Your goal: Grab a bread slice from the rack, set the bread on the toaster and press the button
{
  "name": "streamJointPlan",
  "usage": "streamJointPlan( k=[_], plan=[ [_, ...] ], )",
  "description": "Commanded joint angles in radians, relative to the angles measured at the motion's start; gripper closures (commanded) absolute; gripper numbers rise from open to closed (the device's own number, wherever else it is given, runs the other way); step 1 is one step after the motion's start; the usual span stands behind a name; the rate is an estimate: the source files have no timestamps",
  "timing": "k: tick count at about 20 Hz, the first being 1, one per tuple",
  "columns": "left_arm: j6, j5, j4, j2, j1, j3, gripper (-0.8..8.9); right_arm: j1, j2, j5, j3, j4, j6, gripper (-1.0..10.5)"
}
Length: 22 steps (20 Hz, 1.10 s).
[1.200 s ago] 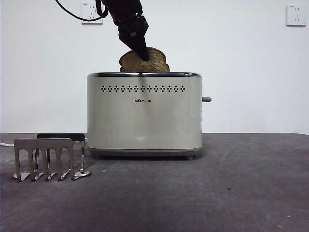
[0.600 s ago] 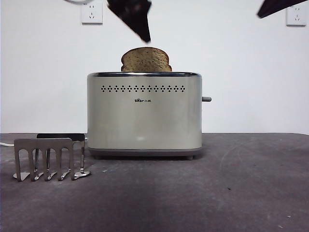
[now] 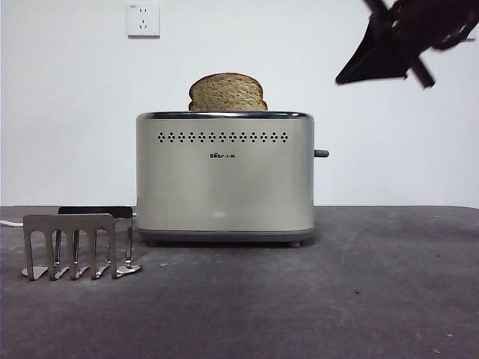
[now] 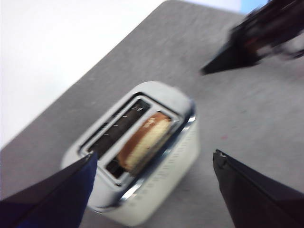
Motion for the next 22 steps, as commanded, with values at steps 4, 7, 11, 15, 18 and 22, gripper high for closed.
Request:
streamJointPlan(
  k=[4,7,11,15,18,22],
  plan=[
    [-0.083,0.095,-0.056,-0.063,-0.018,-0.006,4.04,0.002,0.112,-0.001,0.003,0.115,0.083,9.6],
    [-0.09,0.118,-0.085,-0.078,-0.026,-0.006,4.05,0.002,0.16,-0.002,0.011,0.149,0.098,9.6],
    [-0.092,0.122,-0.104,-0.084,-0.028,-0.006,4.05,0.003,0.222,-0.002,0.05,0.159,0.098,9.6],
    [-0.092,0.121,-0.12,-0.084,-0.032,-0.006,4.05,0.003,0.267,-0.001,0.097,0.159,0.097,9.6],
    [-0.092,0.121,-0.119,-0.084,-0.034,-0.006,4.04,0.003,0.299,0.0,0.132,0.159,0.097,9.6],
    [-0.092,0.121,-0.11,-0.084,-0.034,-0.006,4.05,0.003,0.317,0.007,0.134,0.16,0.079,9.6]
  ],
)
